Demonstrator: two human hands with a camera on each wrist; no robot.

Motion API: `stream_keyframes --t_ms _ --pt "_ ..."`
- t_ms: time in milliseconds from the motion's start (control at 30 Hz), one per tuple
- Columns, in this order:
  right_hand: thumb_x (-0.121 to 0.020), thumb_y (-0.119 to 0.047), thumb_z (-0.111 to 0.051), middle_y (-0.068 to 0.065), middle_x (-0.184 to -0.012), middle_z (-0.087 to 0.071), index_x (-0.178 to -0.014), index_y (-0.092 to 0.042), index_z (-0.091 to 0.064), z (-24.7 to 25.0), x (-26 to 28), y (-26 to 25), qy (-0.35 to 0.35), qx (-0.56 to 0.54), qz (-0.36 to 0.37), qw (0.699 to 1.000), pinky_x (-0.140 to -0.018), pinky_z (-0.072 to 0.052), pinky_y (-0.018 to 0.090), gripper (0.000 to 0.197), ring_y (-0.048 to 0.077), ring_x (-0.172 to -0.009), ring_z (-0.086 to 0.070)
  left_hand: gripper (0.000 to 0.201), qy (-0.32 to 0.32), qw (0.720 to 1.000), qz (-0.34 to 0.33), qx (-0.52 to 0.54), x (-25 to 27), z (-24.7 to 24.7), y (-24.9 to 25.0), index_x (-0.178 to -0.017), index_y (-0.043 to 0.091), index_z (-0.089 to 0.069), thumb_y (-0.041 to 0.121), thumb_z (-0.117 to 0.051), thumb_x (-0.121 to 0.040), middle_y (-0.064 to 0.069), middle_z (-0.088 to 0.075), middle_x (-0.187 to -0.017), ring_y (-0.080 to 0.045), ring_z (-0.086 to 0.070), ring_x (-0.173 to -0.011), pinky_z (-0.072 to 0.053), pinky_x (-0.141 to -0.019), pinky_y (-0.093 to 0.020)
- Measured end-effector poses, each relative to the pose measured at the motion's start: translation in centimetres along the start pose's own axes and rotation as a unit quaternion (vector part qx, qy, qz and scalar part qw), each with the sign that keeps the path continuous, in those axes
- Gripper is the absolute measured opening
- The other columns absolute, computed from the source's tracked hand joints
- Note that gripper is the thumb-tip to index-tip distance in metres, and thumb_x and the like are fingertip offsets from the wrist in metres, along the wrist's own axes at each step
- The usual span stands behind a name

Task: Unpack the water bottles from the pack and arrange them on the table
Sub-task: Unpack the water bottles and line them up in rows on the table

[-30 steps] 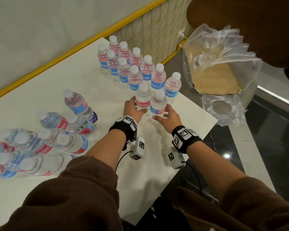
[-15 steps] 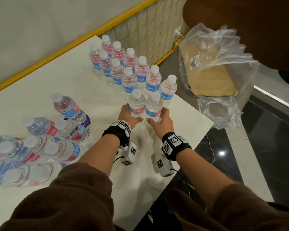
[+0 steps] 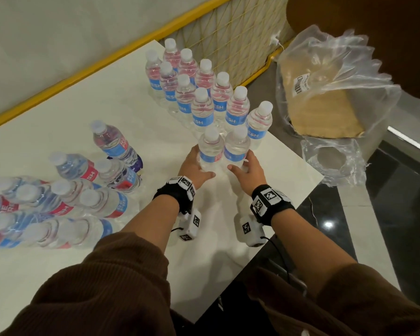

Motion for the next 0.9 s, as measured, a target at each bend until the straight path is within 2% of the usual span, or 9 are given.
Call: stream_keyframes --t_ms 67,100,233,367,467,600,767,833,900 --pt "-0.088 -0.023 -0.064 0.002 -0.142 -0.046 -0.142 -0.019 -0.032 0.0 0.2 -0.1 -0.003 0.004 0.001 1.000 -0.099 -0.033 0.024 0.063 0.021 -0.129 -0.044 0.077 0.003 1.000 -0.002 -0.006 0.3 0.1 0.3 -0.140 0.019 -0.035 0.015 -0.077 -0.076 0.003 -0.054 -0.116 -0.014 -0.053 -0.100 -0.038 -0.078 -0.014" --pt "-0.089 -0.022 -0.062 0.002 -0.144 -0.044 -0.143 -0.018 -0.030 0.0 0.4 -0.1 -0.002 0.002 0.000 1.000 -0.101 -0.033 0.025 0.063 0.022 -0.131 -0.043 0.075 0.009 1.000 -0.004 -0.002 0.4 0.1 0.4 -0.137 0.018 -0.039 0.017 -0.079 -0.074 0.001 -0.056 -0.115 -0.016 -0.055 -0.099 -0.040 -0.078 -0.015" --pt "-0.088 -0.025 -0.064 0.004 -0.146 -0.040 -0.145 -0.018 -0.025 -0.1 0.8 0.1 -0.002 -0.007 -0.023 1.000 -0.104 -0.035 0.031 0.069 0.024 -0.132 -0.041 0.076 0.050 0.999 -0.011 0.009 0.5 0.0 0.3 -0.120 0.010 -0.043 0.026 -0.087 -0.061 -0.007 -0.056 -0.120 -0.023 -0.057 -0.107 -0.048 -0.090 -0.034" --pt "-0.079 -0.035 -0.072 0.007 -0.136 -0.046 -0.137 -0.017 -0.038 -0.2 0.6 -0.5 0.022 -0.003 -0.010 1.000 -0.100 -0.043 0.035 0.069 0.024 -0.122 -0.049 0.083 0.080 0.997 -0.015 0.017 0.5 -0.2 0.6 -0.125 0.010 -0.040 0.030 -0.087 -0.058 -0.010 -0.049 -0.124 -0.026 -0.054 -0.113 -0.048 -0.096 -0.043" --pt "-0.084 -0.033 -0.067 0.007 -0.135 -0.047 -0.136 -0.018 -0.040 0.1 0.6 -0.5 0.031 0.009 -0.026 0.999 -0.093 -0.042 0.030 0.060 0.025 -0.117 -0.052 0.083 0.052 0.998 -0.033 0.028 0.4 -0.4 0.7 -0.137 0.016 -0.036 0.021 -0.081 -0.067 -0.006 -0.048 -0.136 -0.024 -0.051 -0.122 -0.044 -0.102 -0.039" --pt "-0.089 -0.027 -0.061 0.004 -0.138 -0.050 -0.139 -0.019 -0.037 0.8 1.2 0.0 0.026 0.029 -0.016 0.999 -0.096 -0.039 0.030 0.056 0.025 -0.124 -0.049 0.069 0.018 0.999 -0.032 0.006 -0.2 0.3 0.4 -0.137 0.017 -0.044 0.018 -0.076 -0.076 -0.005 -0.057 -0.132 -0.026 -0.061 -0.111 -0.046 -0.091 -0.026" --pt "-0.085 -0.034 -0.066 0.005 -0.142 -0.043 -0.141 -0.017 -0.033 1.1 1.8 0.2 0.038 0.036 -0.026 0.998 -0.102 -0.041 0.035 0.067 0.024 -0.125 -0.048 0.069 0.019 0.999 -0.042 -0.016 -1.4 0.6 2.1 -0.135 0.011 -0.045 0.022 -0.077 -0.076 -0.010 -0.057 -0.131 -0.025 -0.055 -0.118 -0.042 -0.094 -0.026" --pt "-0.080 -0.037 -0.071 0.007 -0.140 -0.040 -0.140 -0.017 -0.033 1.2 1.7 0.1 0.057 0.032 -0.038 0.997 -0.099 -0.045 0.035 0.074 0.024 -0.119 -0.051 0.070 0.027 0.999 -0.024 -0.005 -1.8 0.3 2.1 -0.135 0.010 -0.045 0.027 -0.076 -0.076 -0.009 -0.055 -0.133 -0.025 -0.054 -0.119 -0.042 -0.095 -0.028" --pt "-0.079 -0.036 -0.072 0.006 -0.137 -0.044 -0.139 -0.017 -0.035 1.2 1.6 -0.1 0.069 0.024 -0.044 0.996 -0.093 -0.046 0.032 0.072 0.023 -0.115 -0.054 0.062 0.037 0.999 -0.004 -0.014 -2.2 0.0 1.7 -0.130 0.007 -0.047 0.029 -0.074 -0.078 -0.010 -0.058 -0.129 -0.027 -0.057 -0.114 -0.044 -0.094 -0.031"
Point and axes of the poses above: each hand's wrist, its own x-axis away from the middle knuckle, its own z-axis out of the back of the hand, y = z × x, the point moved 7 cm from there along -x, towards the middle knuckle
